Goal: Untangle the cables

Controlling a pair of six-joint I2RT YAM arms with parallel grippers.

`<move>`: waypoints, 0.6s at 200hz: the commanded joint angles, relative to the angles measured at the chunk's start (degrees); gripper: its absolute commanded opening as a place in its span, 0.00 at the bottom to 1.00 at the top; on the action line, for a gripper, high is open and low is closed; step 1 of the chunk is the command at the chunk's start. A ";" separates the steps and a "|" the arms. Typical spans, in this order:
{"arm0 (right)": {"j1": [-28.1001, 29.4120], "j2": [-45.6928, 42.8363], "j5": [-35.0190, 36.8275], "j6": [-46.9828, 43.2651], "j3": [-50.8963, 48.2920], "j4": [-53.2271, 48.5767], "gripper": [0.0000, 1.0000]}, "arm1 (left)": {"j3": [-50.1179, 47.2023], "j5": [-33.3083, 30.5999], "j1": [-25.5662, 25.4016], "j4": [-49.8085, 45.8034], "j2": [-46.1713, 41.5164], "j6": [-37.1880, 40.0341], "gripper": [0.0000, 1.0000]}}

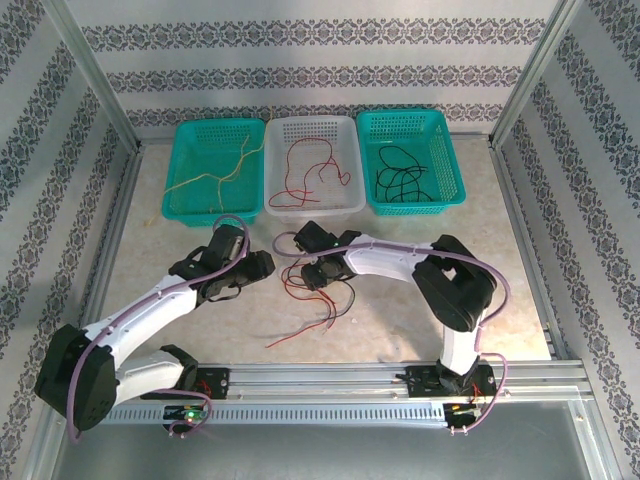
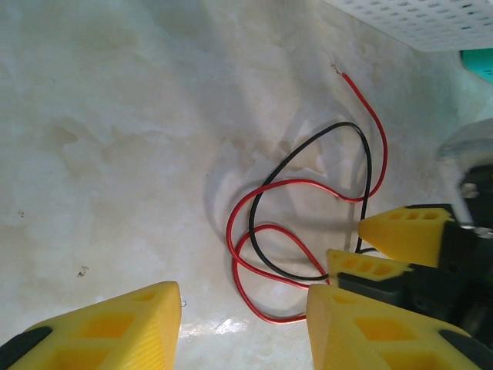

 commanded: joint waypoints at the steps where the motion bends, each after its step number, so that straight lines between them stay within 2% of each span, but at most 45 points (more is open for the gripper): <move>1: 0.95 2.76 2.33 -3.09 2.80 -2.83 0.43 | -0.95 0.43 1.01 -0.41 -1.03 -0.63 0.46; 45: 1.64 4.63 4.04 -3.69 3.52 -4.64 0.37 | -1.80 0.70 1.11 0.38 -1.31 -1.18 0.46; 120: 1.94 -1.76 0.88 -1.79 2.32 -4.13 0.43 | -2.09 1.05 1.27 1.32 -0.77 -1.47 0.46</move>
